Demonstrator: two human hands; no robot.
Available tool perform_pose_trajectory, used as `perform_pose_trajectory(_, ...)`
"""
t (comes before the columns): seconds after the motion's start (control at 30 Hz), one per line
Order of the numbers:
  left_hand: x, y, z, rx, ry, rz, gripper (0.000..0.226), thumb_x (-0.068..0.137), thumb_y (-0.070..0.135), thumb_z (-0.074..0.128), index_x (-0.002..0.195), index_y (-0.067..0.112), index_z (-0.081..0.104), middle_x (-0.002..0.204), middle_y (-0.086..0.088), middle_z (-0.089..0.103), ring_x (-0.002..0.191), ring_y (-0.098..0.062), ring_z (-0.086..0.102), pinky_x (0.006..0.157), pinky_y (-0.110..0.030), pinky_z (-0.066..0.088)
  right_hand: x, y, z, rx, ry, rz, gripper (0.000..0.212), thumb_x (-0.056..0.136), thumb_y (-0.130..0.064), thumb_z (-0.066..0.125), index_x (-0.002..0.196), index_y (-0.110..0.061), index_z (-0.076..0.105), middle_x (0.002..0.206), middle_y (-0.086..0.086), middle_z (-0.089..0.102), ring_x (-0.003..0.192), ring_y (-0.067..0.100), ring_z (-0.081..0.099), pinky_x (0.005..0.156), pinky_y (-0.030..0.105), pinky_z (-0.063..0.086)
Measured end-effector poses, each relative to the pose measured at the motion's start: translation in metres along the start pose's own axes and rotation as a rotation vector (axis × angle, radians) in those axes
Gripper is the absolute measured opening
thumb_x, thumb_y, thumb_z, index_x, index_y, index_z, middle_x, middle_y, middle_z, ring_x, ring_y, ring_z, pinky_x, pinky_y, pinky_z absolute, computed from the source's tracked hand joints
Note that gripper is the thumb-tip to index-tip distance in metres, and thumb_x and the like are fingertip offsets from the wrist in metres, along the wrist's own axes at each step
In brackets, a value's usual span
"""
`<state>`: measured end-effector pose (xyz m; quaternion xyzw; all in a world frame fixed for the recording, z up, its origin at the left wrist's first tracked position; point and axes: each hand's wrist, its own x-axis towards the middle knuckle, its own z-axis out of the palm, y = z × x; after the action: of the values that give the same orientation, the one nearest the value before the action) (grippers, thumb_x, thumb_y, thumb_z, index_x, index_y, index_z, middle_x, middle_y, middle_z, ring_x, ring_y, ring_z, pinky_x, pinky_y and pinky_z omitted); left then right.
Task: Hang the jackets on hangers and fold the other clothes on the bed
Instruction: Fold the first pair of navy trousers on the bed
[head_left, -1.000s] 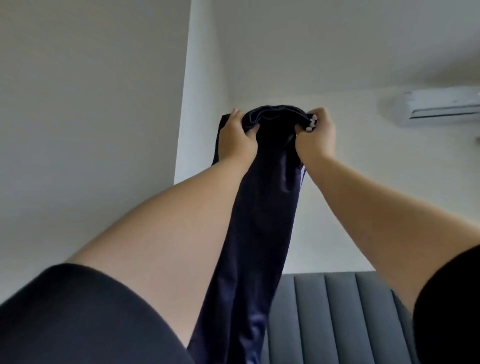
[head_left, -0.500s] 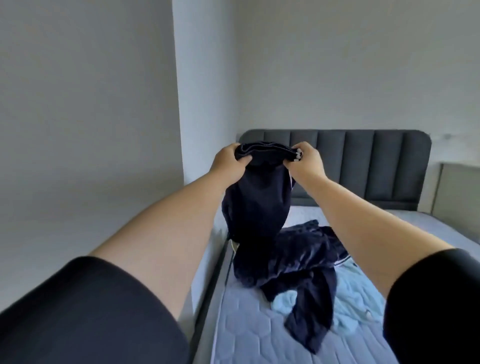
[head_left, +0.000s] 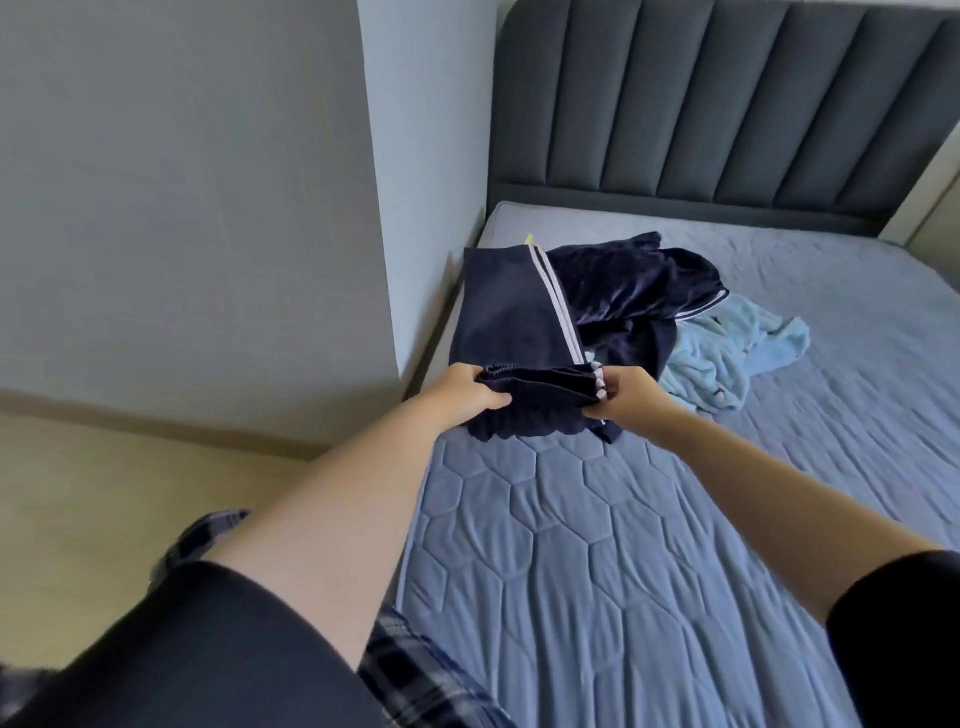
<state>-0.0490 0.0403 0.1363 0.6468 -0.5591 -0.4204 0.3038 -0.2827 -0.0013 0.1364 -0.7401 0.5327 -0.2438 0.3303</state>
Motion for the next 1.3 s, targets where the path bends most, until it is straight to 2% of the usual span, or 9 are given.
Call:
perform_pose_trajectory(0.2, 0.015, -0.054, 0.027, -0.032, -0.298, -0.249, 0.033, 0.082, 0.019, 0.071, 0.113, 0.007, 0.066, 0.111, -0.012, 0.068, 0.105, -0.03, 0.063, 0.098, -0.04, 0.048, -0.012, 0.052, 0.03, -0.187, -0.374, 0.052, 0.022, 0.075, -0.005, 0.074, 0.072, -0.024, 0.063, 0.062, -0.013, 0.058, 0.06, -0.005, 0.05, 0.063, 0.016, 0.039)
perform_pose_trajectory(0.37, 0.014, -0.084, 0.05, -0.033, -0.653, -0.519, 0.014, 0.094, 0.024, 0.057, 0.1, 0.013, 0.065, 0.081, -0.004, 0.074, 0.072, -0.021, 0.07, 0.065, -0.03, 0.054, -0.023, 0.079, 0.061, -0.214, -0.75, 0.236, 0.013, 0.073, -0.012, 0.07, 0.067, -0.016, 0.06, 0.07, -0.001, 0.054, 0.073, 0.012, 0.047, 0.073, 0.029, 0.035)
perform_pose_trajectory(0.53, 0.014, -0.102, 0.05, -0.013, -0.935, -0.612, 0.022, 0.096, 0.03, 0.053, 0.11, 0.015, 0.061, 0.086, -0.006, 0.073, 0.072, -0.021, 0.069, 0.064, -0.03, 0.056, -0.023, 0.089, 0.078, -0.165, -1.065, 0.423, 0.009, 0.088, -0.007, 0.063, 0.095, -0.001, 0.062, 0.082, 0.002, 0.058, 0.076, 0.01, 0.053, 0.07, 0.017, 0.042)
perform_pose_trajectory(0.67, 0.032, -0.116, 0.037, -0.324, -0.517, -0.455, 0.041, 0.09, 0.032, 0.062, 0.124, 0.009, 0.059, 0.111, -0.007, 0.069, 0.103, -0.024, 0.065, 0.094, -0.039, 0.05, 0.005, 0.079, 0.066, -0.108, -0.854, 0.309, 0.006, 0.09, -0.009, 0.062, 0.095, -0.011, 0.064, 0.073, -0.01, 0.061, 0.068, 0.002, 0.056, 0.064, 0.012, 0.045)
perform_pose_trajectory(0.77, 0.051, -0.108, 0.03, -0.488, -0.068, -0.261, 0.047, 0.089, 0.037, 0.063, 0.128, 0.011, 0.058, 0.117, -0.006, 0.066, 0.112, -0.024, 0.06, 0.102, -0.039, 0.044, 0.038, 0.072, 0.067, 0.112, -0.384, 0.224, 0.016, 0.09, -0.013, 0.064, 0.098, 0.001, 0.063, 0.083, 0.004, 0.061, 0.079, 0.013, 0.055, 0.076, 0.027, 0.044)
perform_pose_trajectory(0.9, 0.067, -0.1, 0.031, -0.024, 0.353, -0.024, 0.051, 0.096, 0.023, 0.051, 0.144, 0.021, 0.035, 0.135, -0.001, 0.052, 0.119, -0.017, 0.051, 0.096, -0.027, 0.039, 0.073, 0.067, 0.087, 0.001, 0.249, 0.248, 0.028, 0.092, -0.021, 0.059, 0.119, -0.014, 0.054, 0.081, 0.0, 0.062, 0.086, 0.018, 0.057, 0.076, 0.028, 0.039)
perform_pose_trajectory(1.0, 0.065, -0.12, 0.04, 0.357, 0.297, 0.181, 0.055, 0.097, 0.021, 0.049, 0.148, 0.018, 0.029, 0.152, -0.003, 0.034, 0.138, -0.02, 0.031, 0.112, -0.034, 0.029, 0.074, 0.071, 0.11, -0.298, 0.302, 0.221, 0.038, 0.092, -0.014, 0.051, 0.129, -0.01, 0.047, 0.11, 0.01, 0.06, 0.109, 0.033, 0.05, 0.089, 0.041, 0.04)
perform_pose_trajectory(1.13, 0.064, -0.149, 0.055, 0.712, -0.084, 0.119, 0.054, 0.102, 0.041, 0.032, 0.151, 0.024, 0.019, 0.161, -0.002, 0.0, 0.147, -0.023, 0.001, 0.118, -0.047, 0.01, 0.059, 0.08, 0.146, -0.728, 0.244, -0.149, 0.044, 0.09, -0.013, 0.052, 0.134, -0.009, 0.047, 0.133, 0.013, 0.05, 0.126, 0.036, 0.043, 0.104, 0.048, 0.031)
perform_pose_trajectory(1.3, 0.064, -0.176, 0.063, 0.909, -0.204, 0.133, 0.056, 0.102, 0.046, 0.024, 0.152, 0.033, 0.004, 0.158, 0.009, -0.019, 0.147, -0.025, -0.012, 0.116, -0.051, 0.001, 0.035, 0.123, 0.173, -0.781, -0.044, 0.216, 0.053, 0.102, -0.033, 0.029, 0.152, -0.026, 0.013, 0.158, 0.005, 0.016, 0.146, 0.023, 0.008, 0.114, 0.05, 0.018)
